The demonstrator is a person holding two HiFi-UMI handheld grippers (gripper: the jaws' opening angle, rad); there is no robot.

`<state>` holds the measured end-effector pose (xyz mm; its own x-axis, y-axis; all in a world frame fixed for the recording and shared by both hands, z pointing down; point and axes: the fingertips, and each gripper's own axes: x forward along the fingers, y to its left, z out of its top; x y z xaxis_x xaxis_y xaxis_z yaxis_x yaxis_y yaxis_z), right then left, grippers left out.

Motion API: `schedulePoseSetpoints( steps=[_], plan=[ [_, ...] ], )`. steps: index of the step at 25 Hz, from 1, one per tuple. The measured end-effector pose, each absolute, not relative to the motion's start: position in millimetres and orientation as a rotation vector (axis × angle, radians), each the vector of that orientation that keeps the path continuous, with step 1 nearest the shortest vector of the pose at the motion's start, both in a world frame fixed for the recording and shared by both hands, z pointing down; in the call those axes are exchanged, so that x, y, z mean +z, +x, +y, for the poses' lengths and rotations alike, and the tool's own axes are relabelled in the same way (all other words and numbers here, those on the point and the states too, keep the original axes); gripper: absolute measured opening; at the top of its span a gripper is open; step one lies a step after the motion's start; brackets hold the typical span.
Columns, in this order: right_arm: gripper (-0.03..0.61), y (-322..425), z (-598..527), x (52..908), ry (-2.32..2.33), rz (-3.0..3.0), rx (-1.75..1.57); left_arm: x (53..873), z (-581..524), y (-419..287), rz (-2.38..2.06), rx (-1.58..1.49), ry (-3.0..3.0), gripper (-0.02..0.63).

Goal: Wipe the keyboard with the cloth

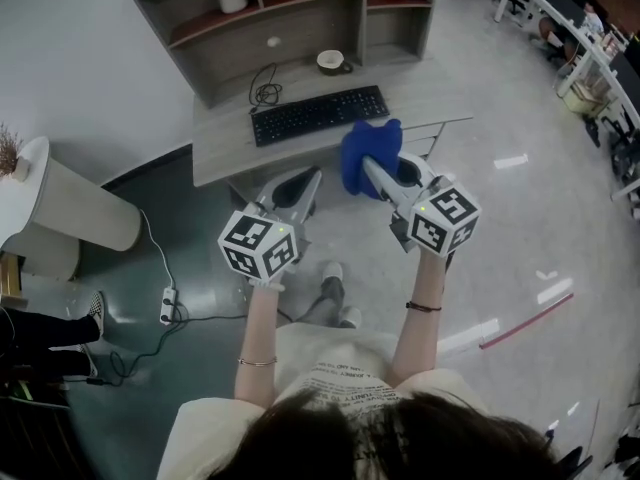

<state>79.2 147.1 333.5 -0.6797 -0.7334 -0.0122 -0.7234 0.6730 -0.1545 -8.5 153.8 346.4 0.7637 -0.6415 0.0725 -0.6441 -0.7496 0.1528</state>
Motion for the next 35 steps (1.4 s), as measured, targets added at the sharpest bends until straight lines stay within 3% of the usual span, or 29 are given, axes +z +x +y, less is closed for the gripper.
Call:
schedulePoseSetpoints(
  steps=[35],
  plan=[
    [0.058,106.4,-22.3,345.8,-1.331,2.805,-0.239,358.3,-23.6,28.2,-0.821,0.052,2.826,0.002]
  ],
)
